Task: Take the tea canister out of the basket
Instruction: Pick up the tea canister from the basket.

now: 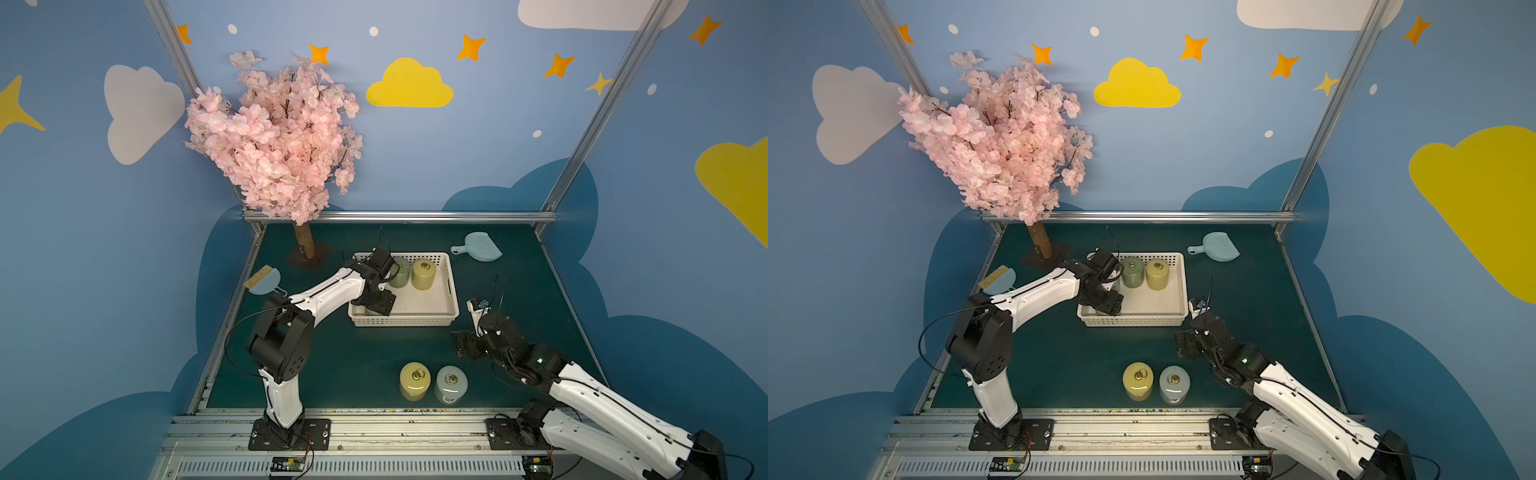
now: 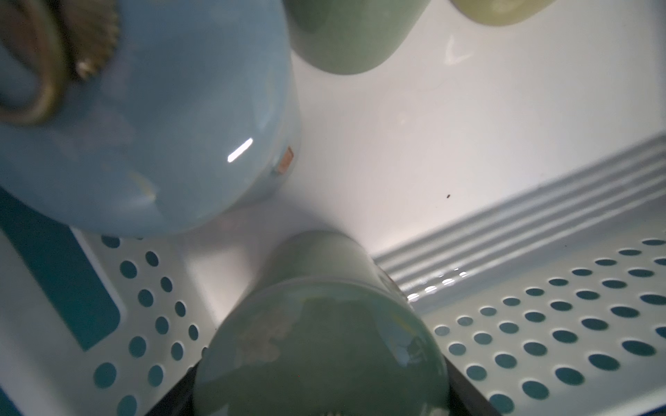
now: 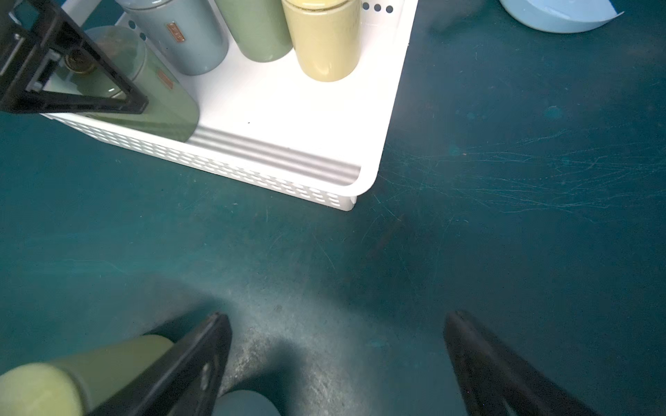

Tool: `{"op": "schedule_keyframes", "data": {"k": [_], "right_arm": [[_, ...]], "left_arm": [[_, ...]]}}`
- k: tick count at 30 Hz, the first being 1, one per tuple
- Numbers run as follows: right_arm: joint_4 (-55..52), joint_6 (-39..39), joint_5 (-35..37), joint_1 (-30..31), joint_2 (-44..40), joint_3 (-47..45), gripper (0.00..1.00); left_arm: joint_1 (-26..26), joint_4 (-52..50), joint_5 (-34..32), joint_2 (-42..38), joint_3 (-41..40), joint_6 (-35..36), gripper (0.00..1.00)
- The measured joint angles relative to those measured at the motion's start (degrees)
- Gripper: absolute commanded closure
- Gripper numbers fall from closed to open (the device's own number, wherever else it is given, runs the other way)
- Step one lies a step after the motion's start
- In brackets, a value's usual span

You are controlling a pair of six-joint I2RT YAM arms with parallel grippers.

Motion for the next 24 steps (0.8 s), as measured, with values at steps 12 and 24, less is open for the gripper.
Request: {"op": "schedule_keyframes", "data": {"k": [12,24], "right_arm": [[0.0,0.0,-0.2,0.0,0.0,0.0,0.02],[0.0,0.0,-0.5,0.0,-1.0,0.0,0.02]], "left_arm": [[0.0,-3.2,-0.2,-3.2,4.1,0.6,0.46],[-0.2,-5.9,0.3,-6.6,5.4,0.6,0.47]]}}
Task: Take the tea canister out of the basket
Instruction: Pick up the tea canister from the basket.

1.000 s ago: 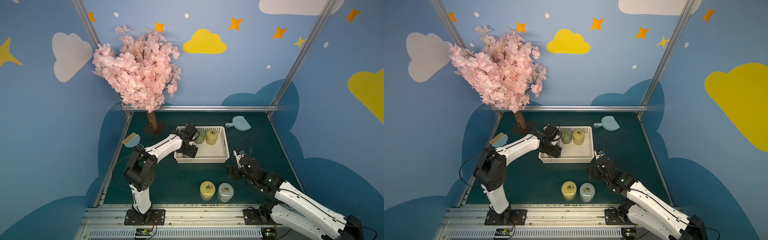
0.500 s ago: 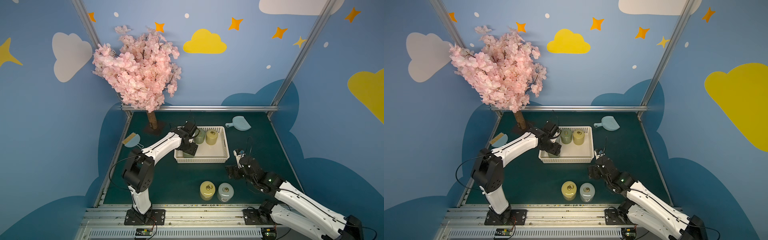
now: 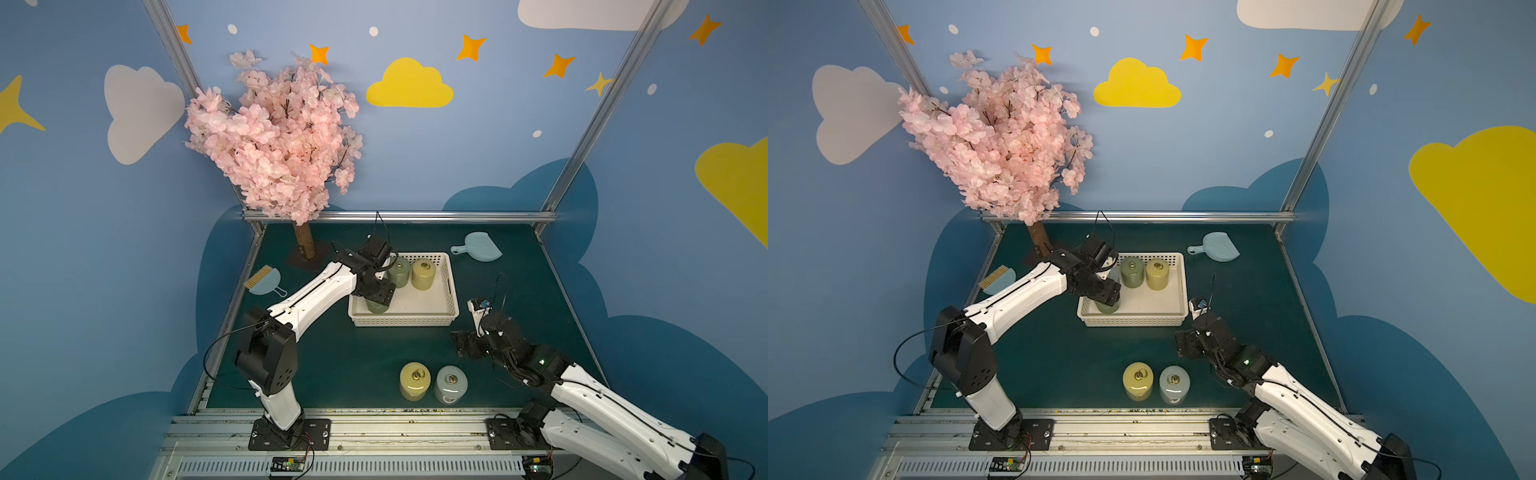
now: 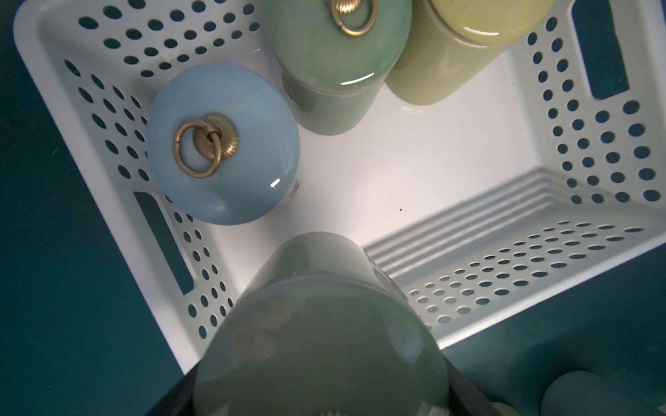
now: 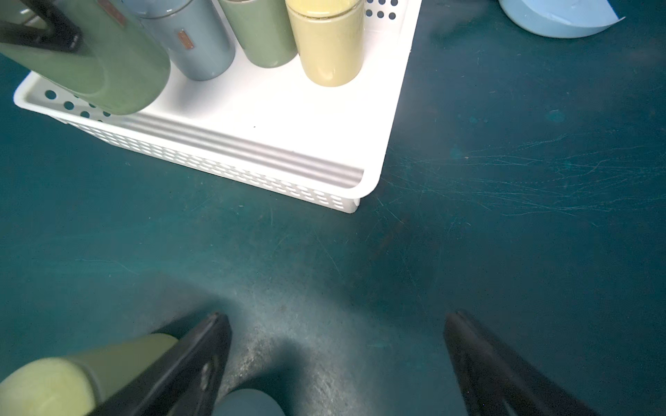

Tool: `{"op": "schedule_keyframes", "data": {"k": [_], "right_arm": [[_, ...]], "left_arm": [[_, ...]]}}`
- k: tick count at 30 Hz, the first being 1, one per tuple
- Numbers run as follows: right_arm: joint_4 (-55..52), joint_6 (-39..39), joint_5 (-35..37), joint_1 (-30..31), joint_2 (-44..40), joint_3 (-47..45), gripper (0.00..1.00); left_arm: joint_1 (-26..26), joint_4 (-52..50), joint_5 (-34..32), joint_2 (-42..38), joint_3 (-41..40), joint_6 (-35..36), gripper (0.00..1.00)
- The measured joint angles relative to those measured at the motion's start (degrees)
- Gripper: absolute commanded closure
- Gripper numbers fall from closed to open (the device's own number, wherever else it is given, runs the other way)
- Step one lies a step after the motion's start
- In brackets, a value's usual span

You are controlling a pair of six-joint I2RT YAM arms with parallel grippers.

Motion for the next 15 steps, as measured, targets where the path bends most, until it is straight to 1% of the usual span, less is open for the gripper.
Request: {"op": "schedule_keyframes", "data": {"k": [15], "right_arm": [[0.0,0.0,0.0,0.0,-0.9,0.0,0.02]], "left_arm": [[-1.8,-1.9,1.1,-5.0,-0.7,0.0,0.48]]}}
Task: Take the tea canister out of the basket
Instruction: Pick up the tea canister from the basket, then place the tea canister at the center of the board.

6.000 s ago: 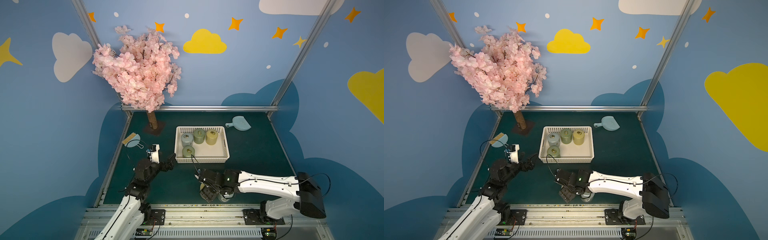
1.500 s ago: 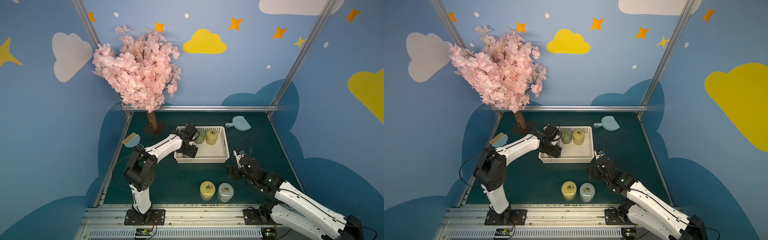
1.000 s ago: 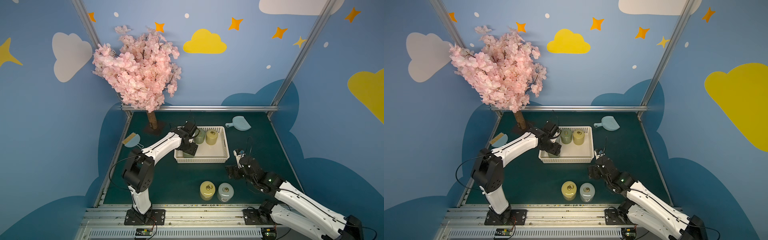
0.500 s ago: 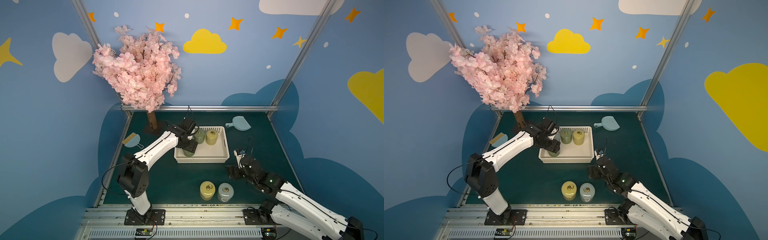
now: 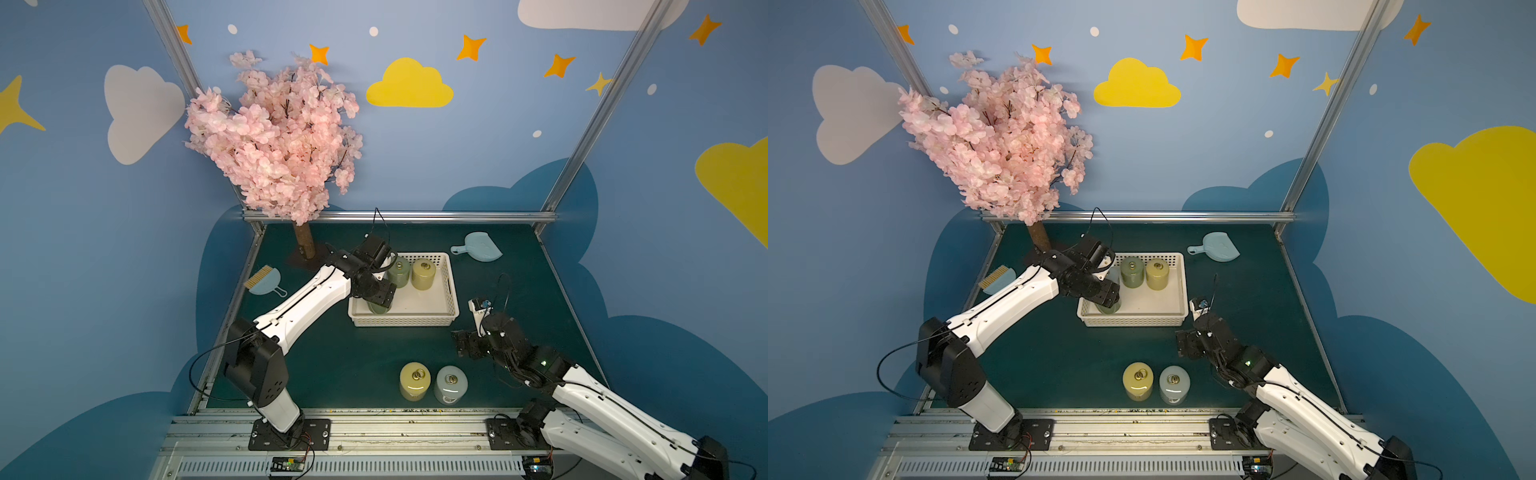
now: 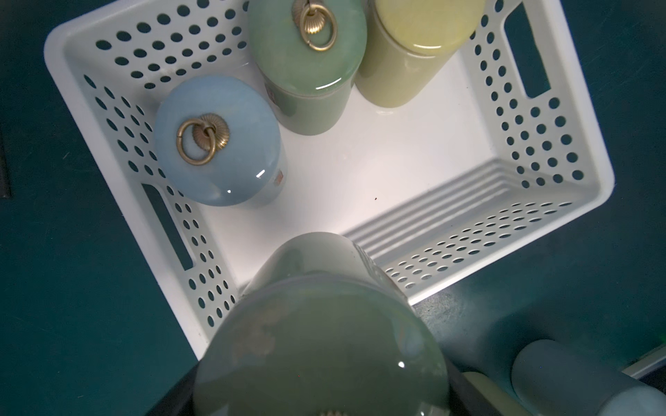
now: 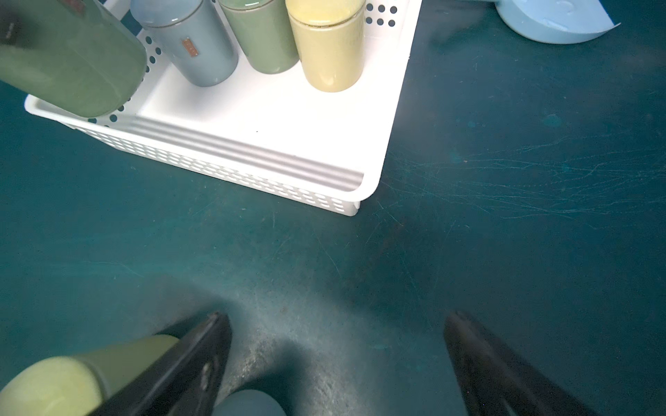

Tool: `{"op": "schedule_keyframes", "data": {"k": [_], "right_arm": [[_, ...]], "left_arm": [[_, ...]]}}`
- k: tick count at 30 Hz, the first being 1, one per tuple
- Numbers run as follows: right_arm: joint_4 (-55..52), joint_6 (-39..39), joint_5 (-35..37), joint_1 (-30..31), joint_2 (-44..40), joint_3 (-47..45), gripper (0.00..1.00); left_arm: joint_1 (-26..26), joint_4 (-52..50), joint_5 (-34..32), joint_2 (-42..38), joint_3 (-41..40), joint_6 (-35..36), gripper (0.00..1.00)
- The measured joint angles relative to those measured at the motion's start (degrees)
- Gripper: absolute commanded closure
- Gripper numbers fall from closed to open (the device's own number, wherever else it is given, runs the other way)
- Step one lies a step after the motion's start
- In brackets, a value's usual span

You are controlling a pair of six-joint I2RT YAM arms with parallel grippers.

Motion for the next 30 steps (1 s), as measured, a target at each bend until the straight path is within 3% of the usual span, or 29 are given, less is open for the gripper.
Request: {"op": "schedule_keyframes", "data": {"k": [30], "right_arm": [[1.3,0.3,0.3,0.0,-3.2,0.0,0.02]], "left_arm": [[-14.1,-1.4,-0.6,-19.7,-19.8,-2.6,0.49]]}}
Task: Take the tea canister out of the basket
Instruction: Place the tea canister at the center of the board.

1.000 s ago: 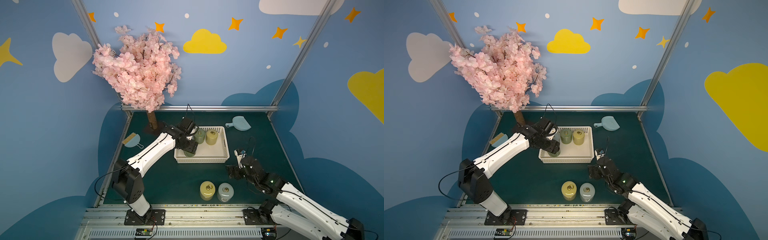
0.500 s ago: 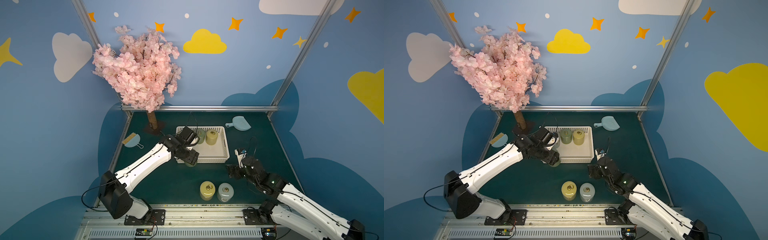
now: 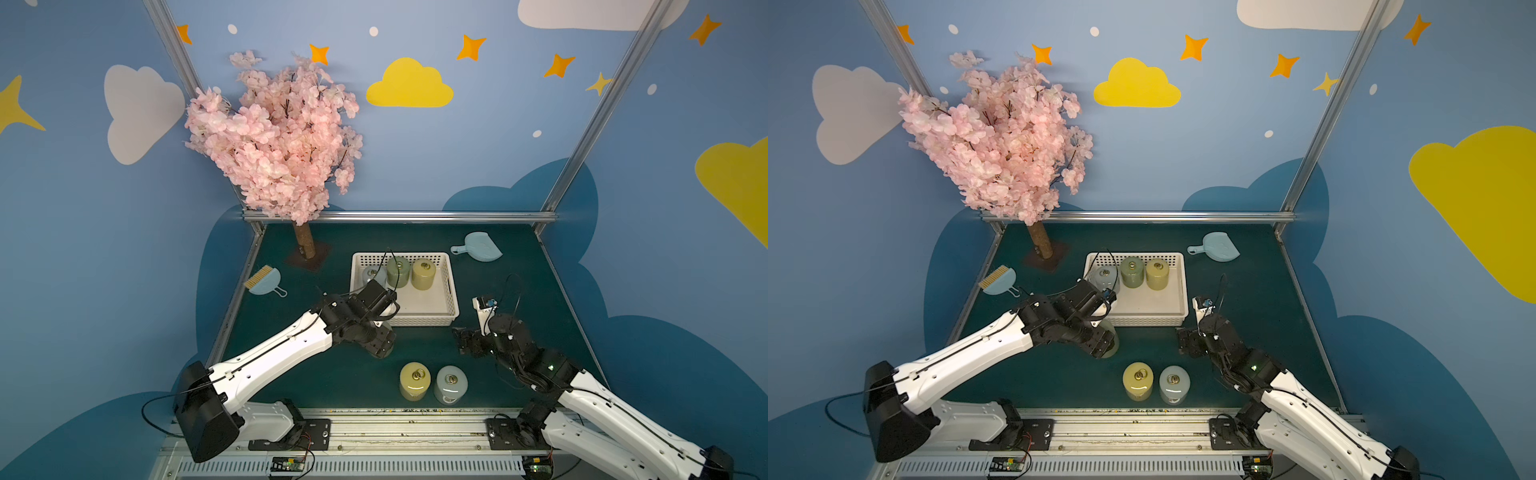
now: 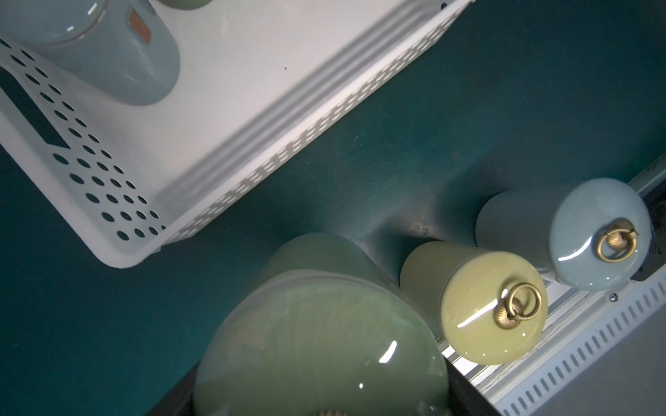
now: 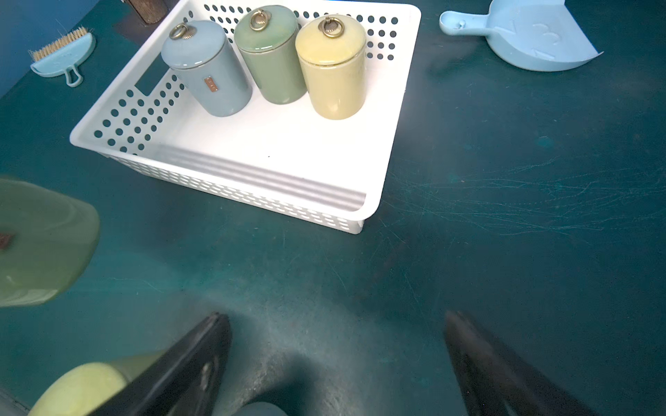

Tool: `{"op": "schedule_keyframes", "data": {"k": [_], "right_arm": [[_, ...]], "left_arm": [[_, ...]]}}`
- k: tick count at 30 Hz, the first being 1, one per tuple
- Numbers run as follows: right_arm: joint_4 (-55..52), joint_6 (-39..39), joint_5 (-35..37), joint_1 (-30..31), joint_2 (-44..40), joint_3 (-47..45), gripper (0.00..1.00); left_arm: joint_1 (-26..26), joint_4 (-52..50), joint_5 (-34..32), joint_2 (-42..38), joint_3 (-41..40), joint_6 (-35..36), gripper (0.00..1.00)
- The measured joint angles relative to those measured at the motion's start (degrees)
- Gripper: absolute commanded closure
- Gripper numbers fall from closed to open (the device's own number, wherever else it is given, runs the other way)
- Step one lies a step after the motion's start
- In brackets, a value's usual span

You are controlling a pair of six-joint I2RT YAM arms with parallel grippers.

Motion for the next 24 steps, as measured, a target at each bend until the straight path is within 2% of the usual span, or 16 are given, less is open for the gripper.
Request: {"op": "schedule_keyframes", "data": {"k": [24], "right_arm": [[0.0,1.0,0.8,0.0,-0.4,0.0,0.01]], "left_arm": [[-15.2,2.3,-4.0,-8.7,-13.1,-9.2,0.51]]}}
